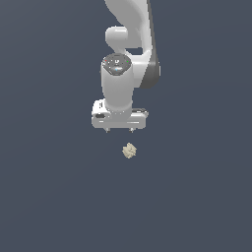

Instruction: Pick up the object and move it to a goal position.

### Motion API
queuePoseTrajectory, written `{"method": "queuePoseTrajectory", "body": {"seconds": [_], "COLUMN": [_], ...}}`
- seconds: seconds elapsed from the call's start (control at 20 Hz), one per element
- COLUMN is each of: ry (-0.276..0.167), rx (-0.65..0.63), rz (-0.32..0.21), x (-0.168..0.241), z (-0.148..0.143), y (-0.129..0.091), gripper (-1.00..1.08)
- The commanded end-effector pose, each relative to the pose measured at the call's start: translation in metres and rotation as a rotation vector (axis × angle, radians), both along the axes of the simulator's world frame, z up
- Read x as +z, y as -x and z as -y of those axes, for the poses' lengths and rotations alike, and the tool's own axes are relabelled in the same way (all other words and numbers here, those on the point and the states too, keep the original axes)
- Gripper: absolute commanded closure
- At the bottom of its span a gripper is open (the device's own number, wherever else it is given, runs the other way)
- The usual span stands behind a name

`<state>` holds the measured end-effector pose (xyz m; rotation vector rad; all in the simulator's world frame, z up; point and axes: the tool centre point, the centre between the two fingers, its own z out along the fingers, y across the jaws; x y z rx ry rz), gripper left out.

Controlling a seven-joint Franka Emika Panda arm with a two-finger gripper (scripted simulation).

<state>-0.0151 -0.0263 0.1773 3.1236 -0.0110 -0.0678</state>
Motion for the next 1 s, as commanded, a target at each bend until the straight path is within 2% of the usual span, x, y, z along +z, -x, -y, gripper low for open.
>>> {"method": "queuePoseTrajectory", "body": {"seconds": [0.0,0.45,0.95], "ry": [0.002,0.001,-0.006], "rx": [-0.001,0.057,0.272], "rz": [-0.001,0.002,0.011], "x": [0.000,-0.007,-0.035], "z": [0.002,-0.002,-0.015], "y": [0.000,-0.002,-0.010], "gripper": [-0.92,-0.92,-0.92]}}
